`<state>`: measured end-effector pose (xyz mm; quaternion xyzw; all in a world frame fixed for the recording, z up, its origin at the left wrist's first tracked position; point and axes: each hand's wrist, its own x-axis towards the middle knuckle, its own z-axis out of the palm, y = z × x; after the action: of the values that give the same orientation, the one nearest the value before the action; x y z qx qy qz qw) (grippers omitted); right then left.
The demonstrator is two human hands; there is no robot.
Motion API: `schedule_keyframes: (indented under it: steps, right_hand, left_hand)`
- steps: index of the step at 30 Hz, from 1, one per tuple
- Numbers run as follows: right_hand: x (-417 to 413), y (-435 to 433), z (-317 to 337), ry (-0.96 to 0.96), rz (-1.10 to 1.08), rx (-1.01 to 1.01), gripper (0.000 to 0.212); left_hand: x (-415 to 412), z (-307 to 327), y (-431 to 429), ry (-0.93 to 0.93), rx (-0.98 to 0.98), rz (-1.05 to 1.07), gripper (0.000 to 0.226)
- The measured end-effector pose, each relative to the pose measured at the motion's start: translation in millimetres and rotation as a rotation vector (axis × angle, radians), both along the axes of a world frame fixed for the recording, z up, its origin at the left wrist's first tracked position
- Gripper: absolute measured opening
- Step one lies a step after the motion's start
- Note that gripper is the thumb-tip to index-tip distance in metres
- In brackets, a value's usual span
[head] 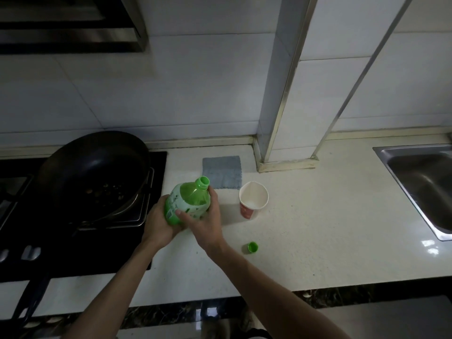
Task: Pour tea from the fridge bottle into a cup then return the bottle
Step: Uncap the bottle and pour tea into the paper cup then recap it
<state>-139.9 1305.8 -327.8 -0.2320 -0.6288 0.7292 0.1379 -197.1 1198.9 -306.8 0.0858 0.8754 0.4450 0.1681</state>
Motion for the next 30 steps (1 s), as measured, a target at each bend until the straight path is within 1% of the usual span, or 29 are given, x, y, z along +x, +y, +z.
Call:
schedule_keyframes:
  steps: [2, 4, 5, 7, 9, 11, 13, 14, 15, 16, 17, 18, 19, 20, 21, 23, 25, 26, 27, 28, 29, 30]
  right_hand:
    - [4, 2, -1, -0.031, 0.023, 0.159, 0.102]
    - [10, 7, 0, -0.027, 0.05, 0.276, 0.1]
    - [13, 10, -1, -0.016, 0.062, 0.332, 0.099]
    - [18, 15, -3, -0.014, 0.098, 0.446, 0.096]
    - [21, 18, -6, -0.037, 0.134, 0.52, 0.095]
    - [25, 20, -8, -0.051, 0.156, 0.567, 0.09]
    - [27, 20, -11, -0.05, 0.167, 0.632, 0.086]
    - [28, 21, -12, -0.055, 0.17, 0.657, 0.084]
    - [28, 21, -14, -0.065, 0.168, 0.671, 0.083]
    - [28, 22, -15, -0.077, 0.169, 0.678, 0.082]
    - [29, 22, -16, -0.087, 0.173, 0.684, 0.082]
    - [29, 22, -17, -0.093, 0.179, 0.693, 0.082]
    - [30, 23, -18, -0.095, 0.182, 0.702, 0.082]
    - [30, 23, -20, -0.099, 0.182, 0.709, 0.081]
    - [30, 23, -21, -0.104, 0.179, 0.711, 0.08]
    - [30, 24, -24, -0.117, 0.169, 0.714, 0.079]
    - [30, 25, -28, -0.125, 0.165, 0.72, 0.079]
    - [31, 25, -29, -0.126, 0.167, 0.717, 0.079]
    - [31, 24, -31, -0.127, 0.17, 0.712, 0.079]
    - [32, 24, -32, -0.126, 0.175, 0.71, 0.079]
    - [33, 23, -34, -0.126, 0.178, 0.715, 0.078]
    - [33, 22, -35, -0.127, 0.181, 0.723, 0.078]
  left_hand:
    - [1, -8, 2, -0.089, 0.086, 0.041, 0.07]
    - [2, -15, 5, -0.156, 0.184, 0.08, 0.061]
    - [2, -18, 6, -0.161, 0.218, 0.091, 0.058]
    - [4, -21, 9, -0.173, 0.256, 0.091, 0.063]
    - [4, -25, 10, -0.197, 0.293, 0.08, 0.071]
    - [6, -28, 10, -0.235, 0.318, 0.095, 0.07]
    - [4, -35, 11, -0.304, 0.349, 0.12, 0.064]
    - [3, -36, 12, -0.334, 0.343, 0.129, 0.057]
    - [3, -35, 14, -0.366, 0.361, 0.15, 0.045]
    - [2, -37, 15, -0.424, 0.423, 0.195, 0.027]
    - [2, -35, 17, -0.446, 0.435, 0.225, 0.012]
    - [3, -34, 19, -0.456, 0.423, 0.255, 0.015]
    - [3, -37, 19, -0.477, 0.452, 0.272, 0.021]
    - [2, -38, 21, -0.556, 0.524, 0.318, 0.023]
    - [2, -37, 21, -0.609, 0.562, 0.341, 0.023]
    - [4, -34, 24, -0.666, 0.576, 0.342, 0.019]
    - [3, -37, 22, -0.651, 0.528, 0.287, 0.009]
    - [3, -38, 21, -0.643, 0.501, 0.259, 0.015]
    - [3, -40, 21, -0.634, 0.477, 0.262, 0.016]
    - [3, -40, 20, -0.649, 0.499, 0.28, 0.008]
    - [5, -38, 19, -0.675, 0.521, 0.308, 0.009]
    - [5, -39, 19, -0.72, 0.556, 0.344, 0.018]
